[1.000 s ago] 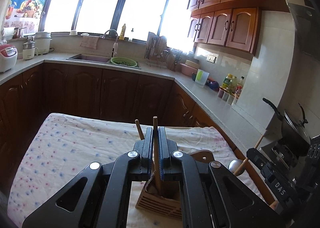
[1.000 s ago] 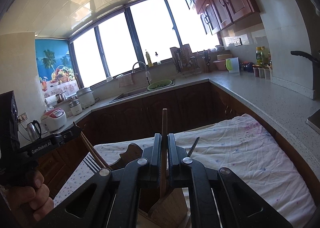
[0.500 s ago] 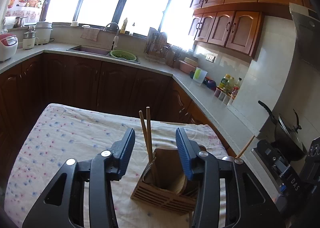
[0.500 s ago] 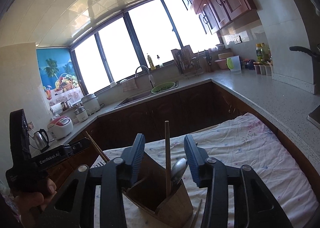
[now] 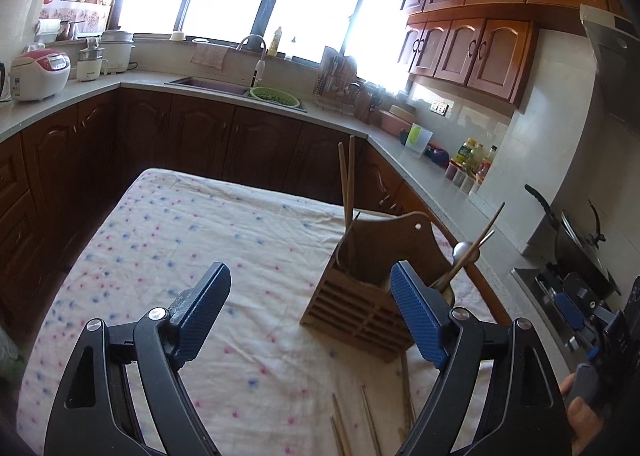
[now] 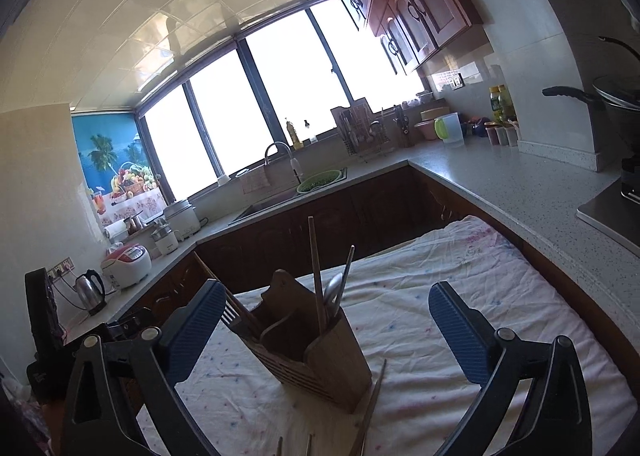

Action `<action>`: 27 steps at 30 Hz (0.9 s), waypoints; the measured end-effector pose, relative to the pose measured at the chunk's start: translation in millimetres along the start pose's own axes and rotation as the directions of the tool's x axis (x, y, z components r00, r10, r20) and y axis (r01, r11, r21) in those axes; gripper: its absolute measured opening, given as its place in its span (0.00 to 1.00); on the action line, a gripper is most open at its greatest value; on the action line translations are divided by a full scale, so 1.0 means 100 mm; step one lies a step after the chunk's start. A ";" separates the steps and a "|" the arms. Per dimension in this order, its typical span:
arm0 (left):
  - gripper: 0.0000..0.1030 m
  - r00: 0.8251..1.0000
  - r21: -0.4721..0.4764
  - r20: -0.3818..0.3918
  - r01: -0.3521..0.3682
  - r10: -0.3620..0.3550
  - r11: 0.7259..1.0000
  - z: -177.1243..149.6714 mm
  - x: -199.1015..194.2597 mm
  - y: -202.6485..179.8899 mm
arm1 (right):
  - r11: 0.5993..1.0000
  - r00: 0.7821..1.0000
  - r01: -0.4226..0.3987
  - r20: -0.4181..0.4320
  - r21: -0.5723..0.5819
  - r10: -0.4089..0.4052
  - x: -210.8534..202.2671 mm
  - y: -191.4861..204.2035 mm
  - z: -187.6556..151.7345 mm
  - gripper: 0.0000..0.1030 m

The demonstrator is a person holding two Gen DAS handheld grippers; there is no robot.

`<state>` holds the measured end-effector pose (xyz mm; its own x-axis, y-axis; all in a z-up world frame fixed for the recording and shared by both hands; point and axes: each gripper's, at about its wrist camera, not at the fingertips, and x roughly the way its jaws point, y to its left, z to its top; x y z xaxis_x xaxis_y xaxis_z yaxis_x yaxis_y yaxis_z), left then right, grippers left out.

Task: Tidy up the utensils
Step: 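Move both open grippers back to the chopsticks lying on the cloth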

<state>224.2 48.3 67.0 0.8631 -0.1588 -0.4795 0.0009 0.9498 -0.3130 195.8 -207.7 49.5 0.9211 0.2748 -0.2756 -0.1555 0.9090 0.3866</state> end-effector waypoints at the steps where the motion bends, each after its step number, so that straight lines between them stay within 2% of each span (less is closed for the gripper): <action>1: 0.82 1.000 -0.007 -0.013 -0.005 0.005 1.000 -0.06 -0.02 0.03 | 1.000 1.000 0.005 -0.011 -0.002 -0.005 -0.04 -0.02 -0.05 1.00; 8: 0.82 0.993 -0.043 -0.116 -0.026 0.021 0.999 -0.56 -0.14 0.17 | 0.999 0.995 0.031 -0.093 0.032 -0.028 -0.29 -0.15 -0.43 1.00; 17: 0.82 0.973 -0.080 -0.230 -0.055 0.036 0.995 -1.13 -0.16 0.28 | 0.997 0.978 0.062 -0.203 0.049 -0.050 -0.47 -0.28 -0.92 1.00; 23: 0.82 0.957 -0.079 -0.288 -0.056 0.031 0.995 -1.35 -0.10 0.25 | 0.996 0.962 0.072 -0.268 0.049 -0.056 -0.45 -0.32 -1.16 0.99; 27: 0.82 0.953 -0.061 -0.303 -0.053 0.033 0.997 -1.37 -0.06 0.20 | 0.996 0.952 0.075 -0.299 0.051 -0.057 -0.41 -0.35 -1.23 0.99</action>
<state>149.7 31.4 -48.5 0.6692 -0.2020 -0.7151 -0.0761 0.9386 -0.3364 119.4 -212.0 -60.5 0.7793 0.3041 -0.5479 -0.0677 0.9101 0.4089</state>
